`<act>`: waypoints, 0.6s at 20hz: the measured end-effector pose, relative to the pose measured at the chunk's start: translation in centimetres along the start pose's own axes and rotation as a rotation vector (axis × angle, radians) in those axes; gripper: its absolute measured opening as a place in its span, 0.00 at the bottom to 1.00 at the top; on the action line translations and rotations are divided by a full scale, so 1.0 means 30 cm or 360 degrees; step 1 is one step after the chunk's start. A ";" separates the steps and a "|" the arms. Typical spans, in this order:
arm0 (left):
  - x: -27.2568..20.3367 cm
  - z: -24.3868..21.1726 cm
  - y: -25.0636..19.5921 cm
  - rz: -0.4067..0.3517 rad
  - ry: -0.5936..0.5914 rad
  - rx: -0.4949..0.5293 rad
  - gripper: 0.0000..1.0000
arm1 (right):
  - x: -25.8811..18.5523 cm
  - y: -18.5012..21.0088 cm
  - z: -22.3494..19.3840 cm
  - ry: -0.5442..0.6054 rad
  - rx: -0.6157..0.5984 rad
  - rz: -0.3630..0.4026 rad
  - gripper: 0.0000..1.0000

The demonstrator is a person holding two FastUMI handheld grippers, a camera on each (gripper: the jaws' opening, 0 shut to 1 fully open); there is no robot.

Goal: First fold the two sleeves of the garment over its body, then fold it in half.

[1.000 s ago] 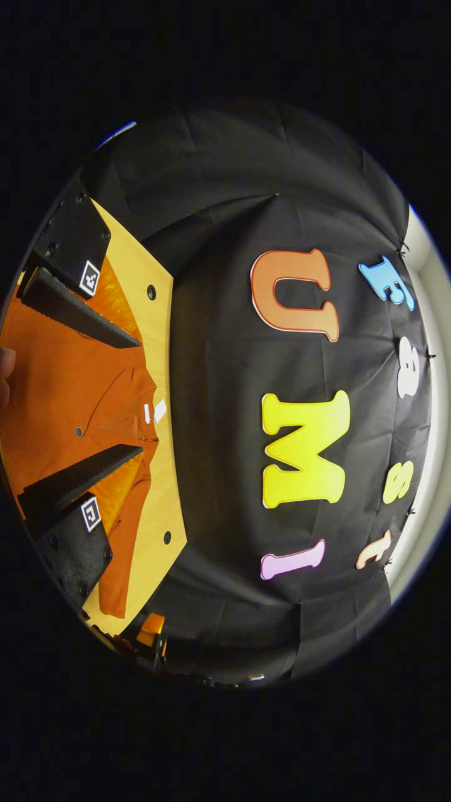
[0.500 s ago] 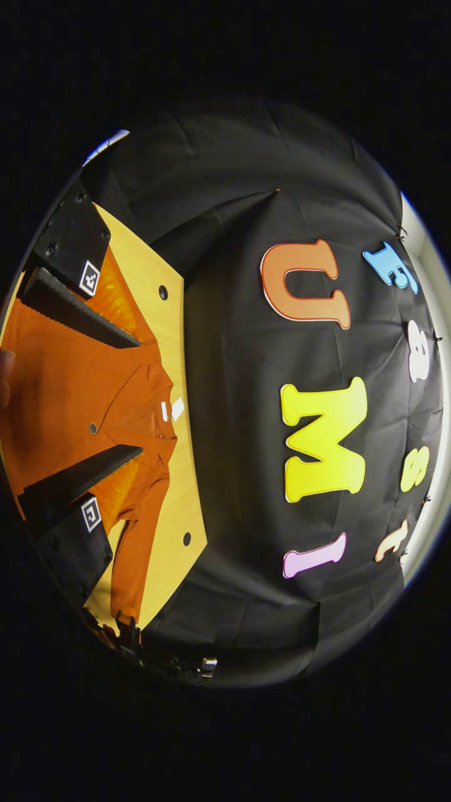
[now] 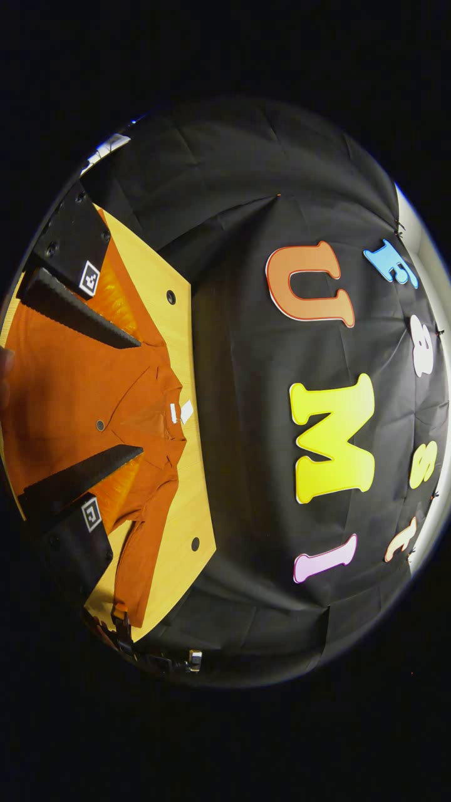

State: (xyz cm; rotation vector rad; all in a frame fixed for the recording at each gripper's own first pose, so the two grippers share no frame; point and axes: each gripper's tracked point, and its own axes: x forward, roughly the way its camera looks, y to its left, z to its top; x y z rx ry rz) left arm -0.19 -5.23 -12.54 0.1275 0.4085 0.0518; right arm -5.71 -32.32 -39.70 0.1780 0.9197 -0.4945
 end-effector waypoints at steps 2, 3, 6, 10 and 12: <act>0.001 -0.006 0.027 0.0020 0.0003 -0.0017 1.00 | 0.000 -0.005 0.000 -0.0023 0.0025 -0.0010 0.96; 0.002 -0.014 0.038 0.0030 0.0008 -0.0023 0.99 | 0.014 -0.002 0.001 -0.0034 0.0033 -0.0006 0.98; 0.008 -0.026 0.095 0.0076 0.0026 -0.0038 0.99 | -0.001 0.000 0.009 -0.0017 0.0064 -0.0038 0.66; 0.005 -0.022 0.167 0.0128 0.0016 -0.0075 1.00 | 0.020 0.007 0.027 -0.0015 0.0178 -0.0037 0.24; 0.002 -0.019 0.197 0.0148 0.0006 -0.0077 1.00 | 0.026 0.008 0.032 -0.0005 0.0213 -0.0041 0.24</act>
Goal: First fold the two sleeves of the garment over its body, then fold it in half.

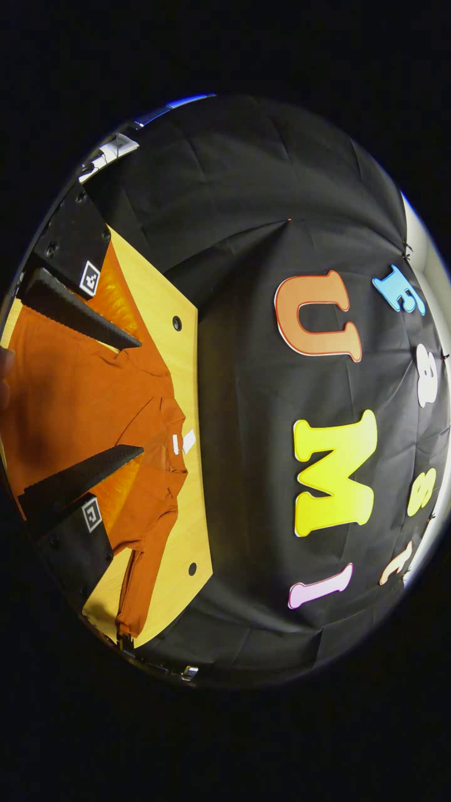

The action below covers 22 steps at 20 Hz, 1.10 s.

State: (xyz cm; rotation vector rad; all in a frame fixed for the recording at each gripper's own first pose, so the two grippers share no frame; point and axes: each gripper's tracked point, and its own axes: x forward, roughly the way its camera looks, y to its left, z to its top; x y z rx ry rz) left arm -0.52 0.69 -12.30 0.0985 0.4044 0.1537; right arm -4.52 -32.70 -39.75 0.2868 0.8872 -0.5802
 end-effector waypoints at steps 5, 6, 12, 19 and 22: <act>-0.004 -0.002 0.077 0.0032 -0.0016 -0.0034 1.00 | -0.011 0.029 0.064 -0.0041 0.0034 -0.0043 0.02; -0.005 0.001 0.098 0.0045 -0.0022 -0.0036 1.00 | -0.028 0.042 0.103 -0.0082 0.0017 -0.0034 0.02; 0.021 -0.020 0.233 0.0104 -0.0028 -0.0078 1.00 | -0.133 0.228 0.373 -0.0346 -0.0194 0.0088 0.02; 0.027 0.027 0.395 0.0094 -0.0140 -0.0228 1.00 | -0.407 0.788 0.682 -0.0748 -0.0562 0.0420 0.02; 0.042 0.031 0.495 0.0139 -0.0184 -0.0282 1.00 | -0.507 1.014 0.720 -0.0844 -0.0684 0.0518 0.02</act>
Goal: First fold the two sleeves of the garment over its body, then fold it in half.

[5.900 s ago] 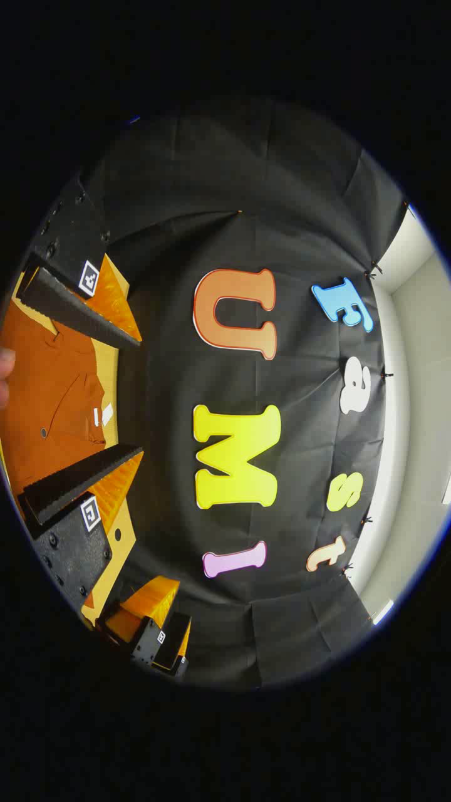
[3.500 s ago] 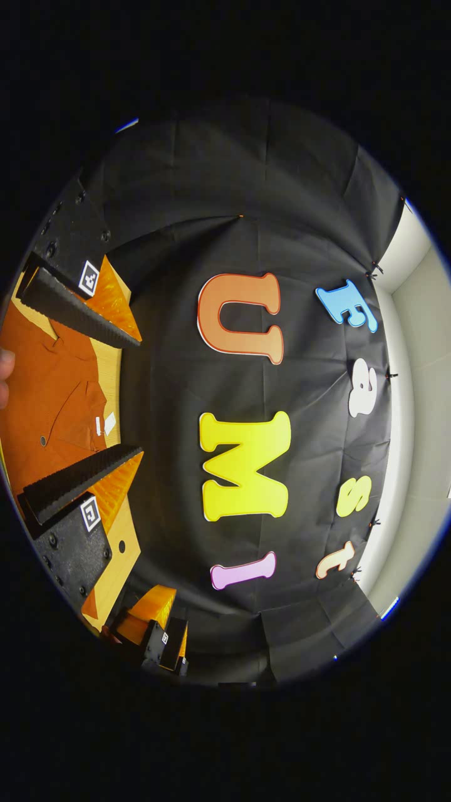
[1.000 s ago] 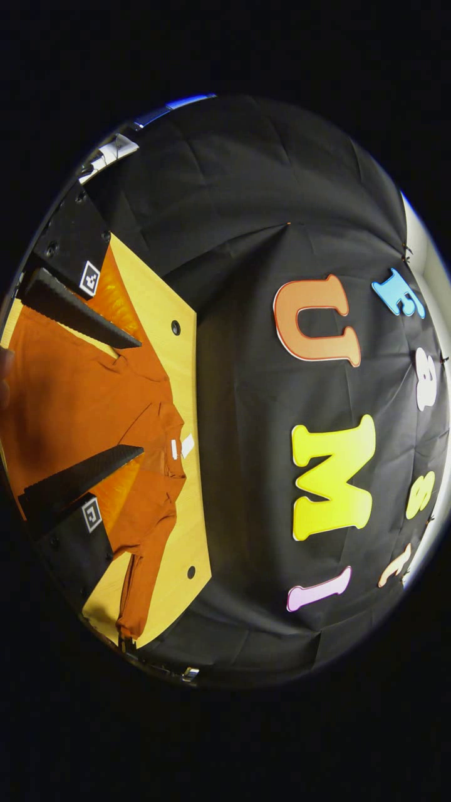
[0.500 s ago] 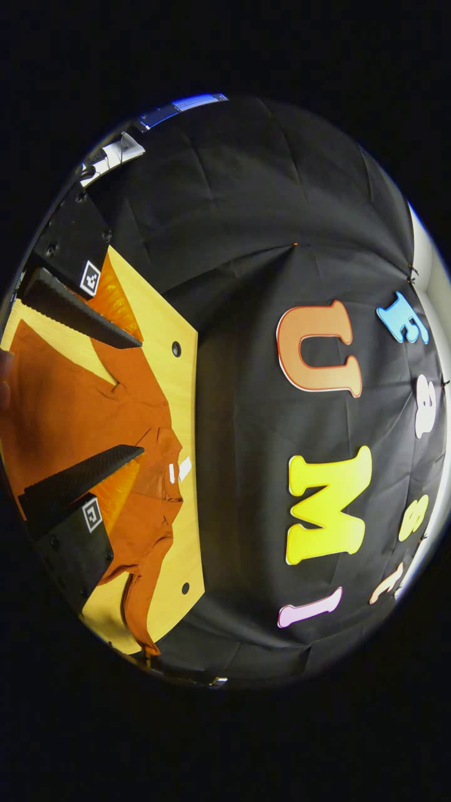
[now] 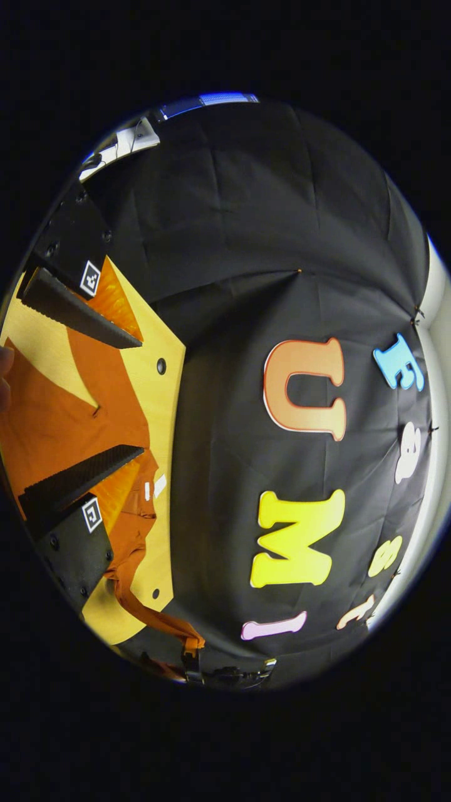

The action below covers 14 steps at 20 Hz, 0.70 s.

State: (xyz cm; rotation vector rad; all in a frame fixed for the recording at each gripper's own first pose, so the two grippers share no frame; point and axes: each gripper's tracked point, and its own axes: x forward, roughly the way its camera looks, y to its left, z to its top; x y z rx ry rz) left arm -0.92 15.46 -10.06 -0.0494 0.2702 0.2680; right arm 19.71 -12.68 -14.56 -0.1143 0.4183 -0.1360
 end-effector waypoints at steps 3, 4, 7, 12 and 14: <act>0.009 0.002 0.114 0.0077 -0.0007 -0.0045 1.00 | 0.016 0.222 0.115 -0.0073 -0.0063 0.0106 0.02; 0.007 0.001 0.150 0.0098 -0.0010 -0.0067 1.00 | 0.015 0.320 0.126 -0.0086 -0.0082 0.0155 0.02; -0.009 0.005 0.278 0.0183 -0.0024 -0.0103 1.00 | -0.003 0.565 0.136 -0.0114 -0.0152 0.0288 0.01; -0.064 -0.036 0.486 0.0314 0.0004 -0.0123 1.00 | -0.007 1.020 -0.023 -0.0043 -0.0256 0.0471 0.02; -0.088 -0.051 0.559 0.0359 0.0030 -0.0110 1.00 | -0.002 1.161 -0.133 0.0016 -0.0323 0.0518 0.02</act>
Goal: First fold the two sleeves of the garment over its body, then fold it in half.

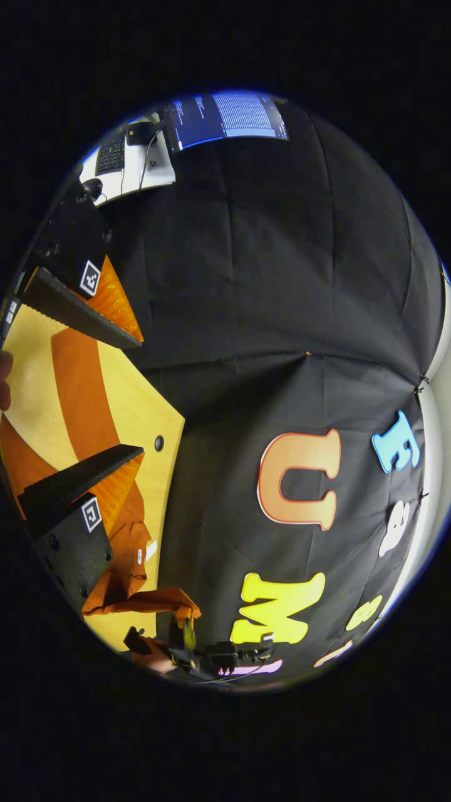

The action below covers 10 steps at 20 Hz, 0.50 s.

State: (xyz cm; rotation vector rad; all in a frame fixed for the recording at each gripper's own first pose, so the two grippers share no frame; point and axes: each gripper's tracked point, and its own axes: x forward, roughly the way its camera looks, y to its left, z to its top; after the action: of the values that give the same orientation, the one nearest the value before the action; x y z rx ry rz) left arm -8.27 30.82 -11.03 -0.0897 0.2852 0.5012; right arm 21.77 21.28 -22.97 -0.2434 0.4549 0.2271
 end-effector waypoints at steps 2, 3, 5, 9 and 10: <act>-0.013 0.001 0.073 0.0046 0.0007 0.0014 1.00 | 0.044 0.146 -0.140 0.0153 -0.0045 0.0068 0.02; -0.020 0.000 0.107 0.0067 0.0014 0.0016 1.00 | 0.062 0.193 -0.192 0.0193 -0.0059 0.0085 0.02; -0.033 -0.020 0.168 0.0114 0.0034 0.0022 1.00 | 0.107 0.283 -0.286 0.0276 -0.0078 0.0125 0.02; -0.052 -0.088 0.274 0.0217 0.0101 0.0011 0.99 | 0.160 0.420 -0.467 0.0461 -0.0069 0.0245 0.03; -0.060 -0.106 0.290 0.0236 0.0119 0.0001 1.00 | 0.165 0.433 -0.488 0.0492 -0.0049 0.0258 0.04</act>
State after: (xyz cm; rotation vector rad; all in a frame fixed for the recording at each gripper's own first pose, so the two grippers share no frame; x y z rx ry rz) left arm -14.79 37.11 -13.67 -0.0875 0.3671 0.6457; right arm 16.67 30.27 -40.32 -0.2730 0.7795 0.3574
